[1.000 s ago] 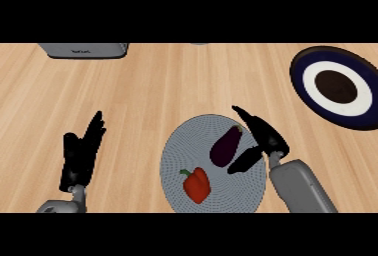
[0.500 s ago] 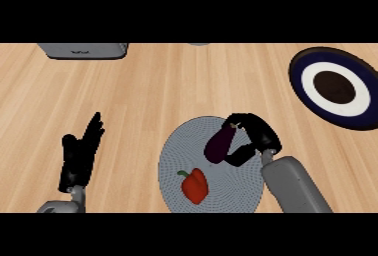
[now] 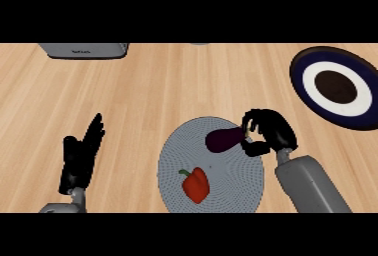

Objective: Pick the eggplant from the placemat and place it in the plate

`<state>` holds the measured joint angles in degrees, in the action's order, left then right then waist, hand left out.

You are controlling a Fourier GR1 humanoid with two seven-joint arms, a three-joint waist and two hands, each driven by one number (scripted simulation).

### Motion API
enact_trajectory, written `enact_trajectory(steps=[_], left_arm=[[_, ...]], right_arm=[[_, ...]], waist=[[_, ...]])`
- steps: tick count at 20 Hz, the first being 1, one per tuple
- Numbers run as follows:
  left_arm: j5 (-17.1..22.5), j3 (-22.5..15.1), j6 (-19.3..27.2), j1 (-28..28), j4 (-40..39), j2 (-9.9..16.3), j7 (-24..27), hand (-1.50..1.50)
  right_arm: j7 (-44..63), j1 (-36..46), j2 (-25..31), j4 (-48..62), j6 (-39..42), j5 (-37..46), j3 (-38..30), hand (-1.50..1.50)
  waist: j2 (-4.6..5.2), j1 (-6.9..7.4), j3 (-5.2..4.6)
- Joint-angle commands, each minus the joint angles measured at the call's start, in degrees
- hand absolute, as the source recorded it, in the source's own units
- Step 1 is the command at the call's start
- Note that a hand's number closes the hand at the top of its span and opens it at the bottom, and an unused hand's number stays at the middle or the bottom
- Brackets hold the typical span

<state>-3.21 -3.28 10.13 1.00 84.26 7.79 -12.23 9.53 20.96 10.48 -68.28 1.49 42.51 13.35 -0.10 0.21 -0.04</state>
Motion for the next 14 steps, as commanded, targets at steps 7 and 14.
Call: enact_trajectory(steps=[7,14], left_arm=[[0.5,2.3,-0.5,1.0,-1.7,1.3,0.7,0.0],[0.9,2.1,-1.7,-0.6,0.5,1.6,0.0,0.0]], right_arm=[[-23.1,1.4,17.9,-5.1,-7.7,5.8,-1.9,1.5],[-22.4,1.6,17.4,-11.9,-15.6,0.5,-12.7,1.5]], waist=[[-0.04,-0.98,0.01],[-0.12,-0.57,0.03]])
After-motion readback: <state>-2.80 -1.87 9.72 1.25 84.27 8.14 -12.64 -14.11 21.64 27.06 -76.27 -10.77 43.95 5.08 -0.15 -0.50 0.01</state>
